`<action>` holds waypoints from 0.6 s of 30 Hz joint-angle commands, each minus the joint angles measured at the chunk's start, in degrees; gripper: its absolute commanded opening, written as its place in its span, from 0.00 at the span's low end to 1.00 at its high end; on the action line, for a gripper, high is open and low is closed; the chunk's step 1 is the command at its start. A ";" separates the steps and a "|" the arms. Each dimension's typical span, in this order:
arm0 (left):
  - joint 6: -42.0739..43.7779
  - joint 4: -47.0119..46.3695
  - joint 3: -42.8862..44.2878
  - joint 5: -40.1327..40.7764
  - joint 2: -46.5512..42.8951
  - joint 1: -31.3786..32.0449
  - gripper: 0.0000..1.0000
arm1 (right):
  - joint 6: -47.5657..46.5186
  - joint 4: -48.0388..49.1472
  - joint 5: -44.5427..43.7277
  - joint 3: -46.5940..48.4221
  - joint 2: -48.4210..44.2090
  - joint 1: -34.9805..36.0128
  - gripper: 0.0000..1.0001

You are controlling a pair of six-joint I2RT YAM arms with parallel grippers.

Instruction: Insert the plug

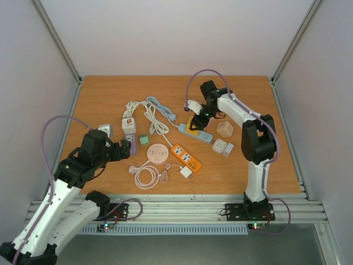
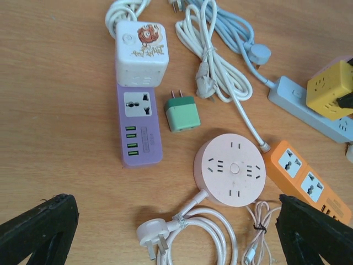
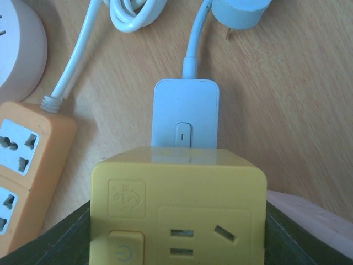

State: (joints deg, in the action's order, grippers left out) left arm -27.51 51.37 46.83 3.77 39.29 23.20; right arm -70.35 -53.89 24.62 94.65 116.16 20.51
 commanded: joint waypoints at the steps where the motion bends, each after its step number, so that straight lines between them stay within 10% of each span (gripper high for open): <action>1: 1.55 0.19 0.45 2.79 -1.93 -0.24 0.98 | 1.15 1.19 -0.60 -1.73 2.19 0.04 0.26; 18: 2.28 -1.41 -1.21 2.12 -0.56 -0.19 0.99 | 26.77 15.58 -10.81 1.33 5.42 6.56 0.32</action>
State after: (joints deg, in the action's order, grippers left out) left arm -26.15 51.64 46.11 5.41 39.09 23.20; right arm -54.00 -43.94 19.88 93.30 117.30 24.08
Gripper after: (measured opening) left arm 0.984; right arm 0.635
